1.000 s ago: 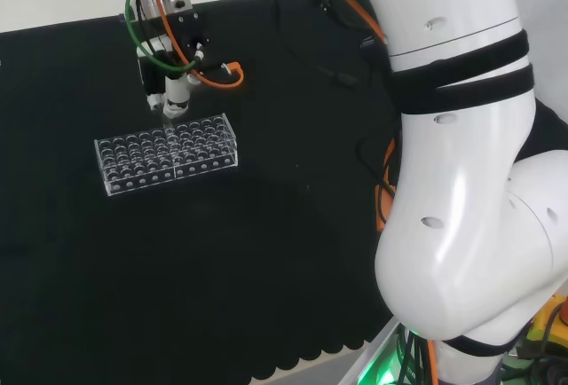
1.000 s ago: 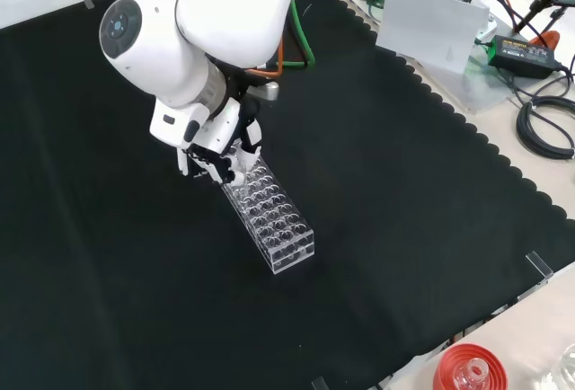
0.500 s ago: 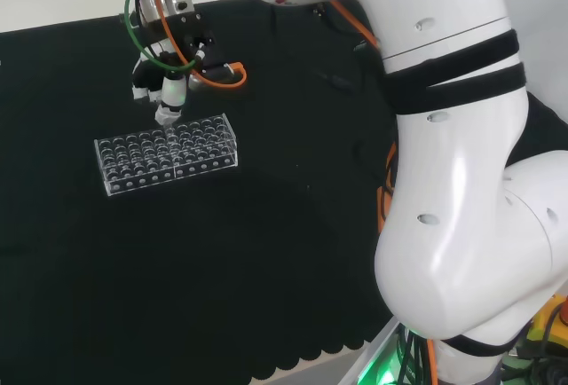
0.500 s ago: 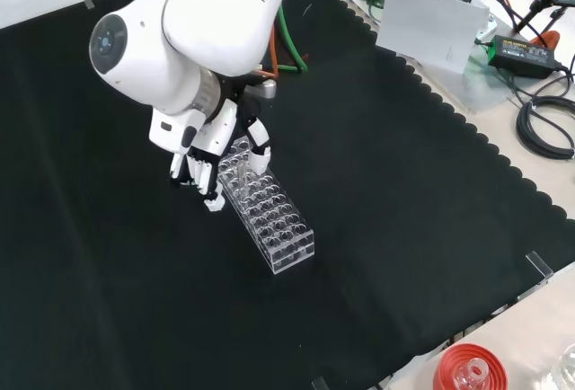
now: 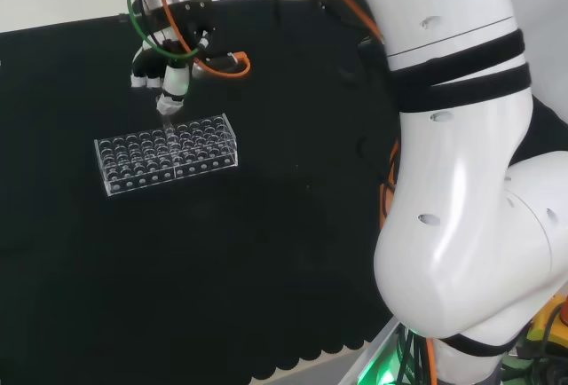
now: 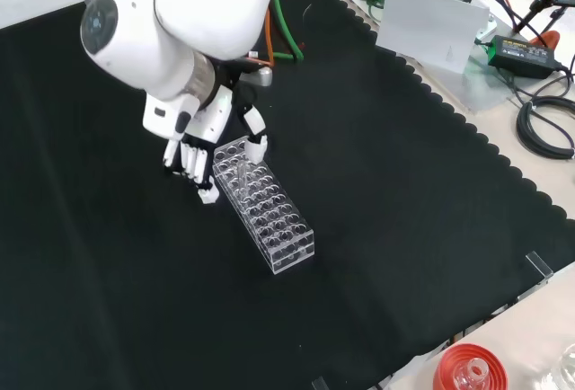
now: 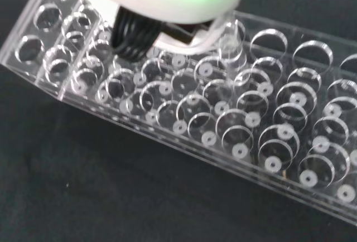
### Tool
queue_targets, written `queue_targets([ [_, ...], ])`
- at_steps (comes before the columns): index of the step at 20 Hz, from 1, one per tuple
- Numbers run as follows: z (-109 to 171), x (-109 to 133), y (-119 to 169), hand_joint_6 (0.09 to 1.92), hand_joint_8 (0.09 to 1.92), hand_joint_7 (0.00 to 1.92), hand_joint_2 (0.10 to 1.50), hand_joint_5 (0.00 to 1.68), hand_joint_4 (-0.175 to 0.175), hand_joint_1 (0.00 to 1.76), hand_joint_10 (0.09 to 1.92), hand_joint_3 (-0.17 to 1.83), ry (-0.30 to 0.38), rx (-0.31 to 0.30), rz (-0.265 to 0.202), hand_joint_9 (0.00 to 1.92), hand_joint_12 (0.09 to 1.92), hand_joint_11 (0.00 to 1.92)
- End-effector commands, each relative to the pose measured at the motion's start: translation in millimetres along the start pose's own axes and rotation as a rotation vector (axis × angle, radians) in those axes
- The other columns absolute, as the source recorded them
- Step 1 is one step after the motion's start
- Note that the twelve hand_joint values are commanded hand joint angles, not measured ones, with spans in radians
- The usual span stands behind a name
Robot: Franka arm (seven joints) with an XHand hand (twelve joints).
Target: Put the test tube back in the rack.
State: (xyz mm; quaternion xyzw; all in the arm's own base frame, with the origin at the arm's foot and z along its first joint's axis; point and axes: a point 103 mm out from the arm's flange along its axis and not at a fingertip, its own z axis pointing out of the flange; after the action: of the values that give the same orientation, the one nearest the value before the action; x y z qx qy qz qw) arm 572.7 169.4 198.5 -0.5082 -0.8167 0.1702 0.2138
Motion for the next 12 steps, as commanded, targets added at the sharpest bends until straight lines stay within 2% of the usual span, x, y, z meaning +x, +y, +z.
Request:
queue_targets([
  [1, -51, -14, -41, 0.60, 0.96, 0.41, 0.47, 0.30, 0.005, 1.11, 0.99, 0.67, 0.002, -0.136, -0.013, 0.54, 1.58, 0.04],
  [6, -85, -29, -84, 0.60, 0.96, 0.41, 0.49, 0.32, 0.002, 1.06, 0.99, 0.67, 0.029, -0.238, 0.006, 0.54, 1.58, 0.03],
  [11, -117, -43, -141, 0.59, 0.96, 0.41, 0.50, 0.32, -0.004, 1.04, 0.98, 0.66, 0.077, -0.366, 0.032, 0.55, 1.59, 0.02],
  [12, -121, -46, -155, 0.58, 0.96, 0.42, 0.51, 0.33, -0.004, 1.04, 0.98, 0.66, 0.098, -0.408, 0.043, 0.55, 1.59, 0.02],
])
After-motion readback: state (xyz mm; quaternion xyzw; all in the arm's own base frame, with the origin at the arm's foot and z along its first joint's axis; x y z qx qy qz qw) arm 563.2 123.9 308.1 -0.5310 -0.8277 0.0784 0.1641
